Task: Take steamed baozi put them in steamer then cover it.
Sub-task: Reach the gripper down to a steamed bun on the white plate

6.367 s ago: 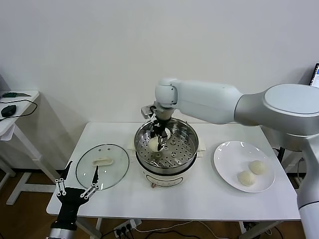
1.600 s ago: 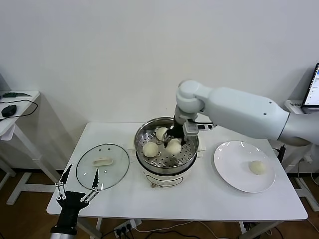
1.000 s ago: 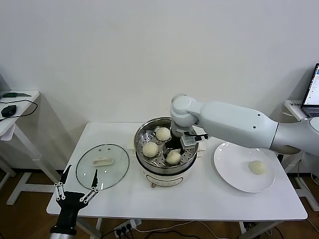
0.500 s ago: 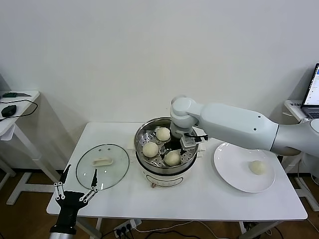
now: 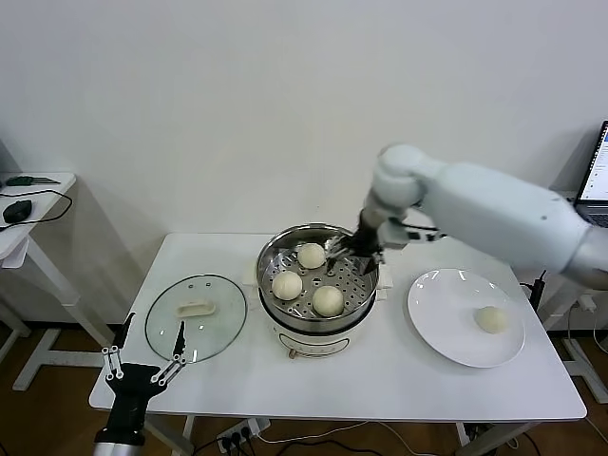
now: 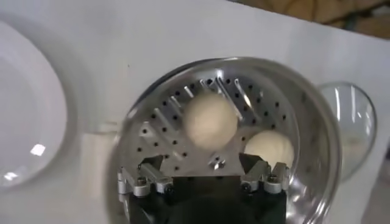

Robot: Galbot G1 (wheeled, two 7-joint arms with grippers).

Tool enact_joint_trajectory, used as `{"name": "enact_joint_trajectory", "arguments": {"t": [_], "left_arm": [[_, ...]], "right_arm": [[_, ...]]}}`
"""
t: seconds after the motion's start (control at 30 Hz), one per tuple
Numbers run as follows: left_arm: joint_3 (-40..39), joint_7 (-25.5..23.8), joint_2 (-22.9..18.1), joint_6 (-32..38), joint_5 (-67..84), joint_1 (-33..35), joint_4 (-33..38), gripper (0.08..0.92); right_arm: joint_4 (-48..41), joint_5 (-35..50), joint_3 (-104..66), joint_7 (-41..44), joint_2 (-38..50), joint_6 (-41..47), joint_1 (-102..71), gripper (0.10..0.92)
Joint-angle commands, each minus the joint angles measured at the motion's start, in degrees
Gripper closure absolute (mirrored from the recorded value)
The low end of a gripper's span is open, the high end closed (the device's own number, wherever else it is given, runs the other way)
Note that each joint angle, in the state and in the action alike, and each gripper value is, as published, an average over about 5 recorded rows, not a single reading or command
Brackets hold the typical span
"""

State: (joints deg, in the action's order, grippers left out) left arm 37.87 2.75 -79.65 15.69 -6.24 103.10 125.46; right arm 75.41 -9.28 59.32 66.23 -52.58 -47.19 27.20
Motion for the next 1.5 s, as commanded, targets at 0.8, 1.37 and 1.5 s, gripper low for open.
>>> {"name": "enact_joint_trajectory", "arguments": {"t": [0.8,1.37,1.5], "left_arm": [[-0.2,0.2,0.5,-0.5,-0.1,0.4,0.0,0.177],[-0.6,0.3,0.4,-0.3,-0.2,0.7,-0.5,0.177],[-0.6,0.3,0.3,-0.3,-0.2,0.7,-0.6,0.177]], "right_arm": [[-39.5,5.6,-10.1,5.1,11.1,35.6,-21.1,0.203],[-43.7,2.9,-12.5,1.7,7.1,35.5,-24.0,0.203],[-44.1,2.4,-13.0,1.4,6.6,35.4,-24.5,0.203]]}}
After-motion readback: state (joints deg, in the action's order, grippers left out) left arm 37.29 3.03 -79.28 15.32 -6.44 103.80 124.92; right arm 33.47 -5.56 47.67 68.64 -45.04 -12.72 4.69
